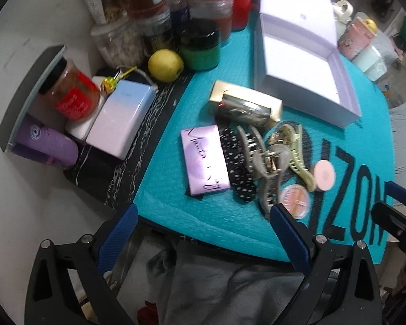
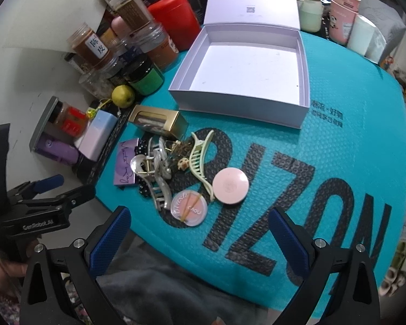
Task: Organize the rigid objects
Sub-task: 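Grasp the purple Manta Ray card with left tool while right tool grasps the pink compact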
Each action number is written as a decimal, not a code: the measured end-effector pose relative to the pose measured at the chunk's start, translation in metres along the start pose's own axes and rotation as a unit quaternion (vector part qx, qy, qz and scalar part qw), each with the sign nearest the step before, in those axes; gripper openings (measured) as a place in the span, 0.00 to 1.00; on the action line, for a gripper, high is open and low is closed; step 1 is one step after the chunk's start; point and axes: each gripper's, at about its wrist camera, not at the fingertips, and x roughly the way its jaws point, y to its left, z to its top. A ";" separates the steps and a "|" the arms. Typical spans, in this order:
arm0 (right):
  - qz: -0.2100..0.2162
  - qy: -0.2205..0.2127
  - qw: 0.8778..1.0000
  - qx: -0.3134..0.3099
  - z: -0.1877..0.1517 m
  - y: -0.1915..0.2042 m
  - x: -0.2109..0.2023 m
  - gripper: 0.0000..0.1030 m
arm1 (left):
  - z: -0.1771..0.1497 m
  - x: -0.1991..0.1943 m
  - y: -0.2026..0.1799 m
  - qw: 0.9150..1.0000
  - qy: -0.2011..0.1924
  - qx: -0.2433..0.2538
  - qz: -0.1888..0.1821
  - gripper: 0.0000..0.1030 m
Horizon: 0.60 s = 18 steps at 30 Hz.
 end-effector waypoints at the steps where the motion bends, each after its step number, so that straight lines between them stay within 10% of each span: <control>1: -0.003 -0.001 1.000 -0.004 0.000 0.001 0.003 1.00 | 0.001 0.005 0.001 1.000 0.004 0.000 0.001 0.97; 18: -0.025 -0.006 0.999 -0.043 0.003 -0.007 0.051 1.00 | 0.012 0.086 0.007 0.999 0.031 -0.001 0.021 0.88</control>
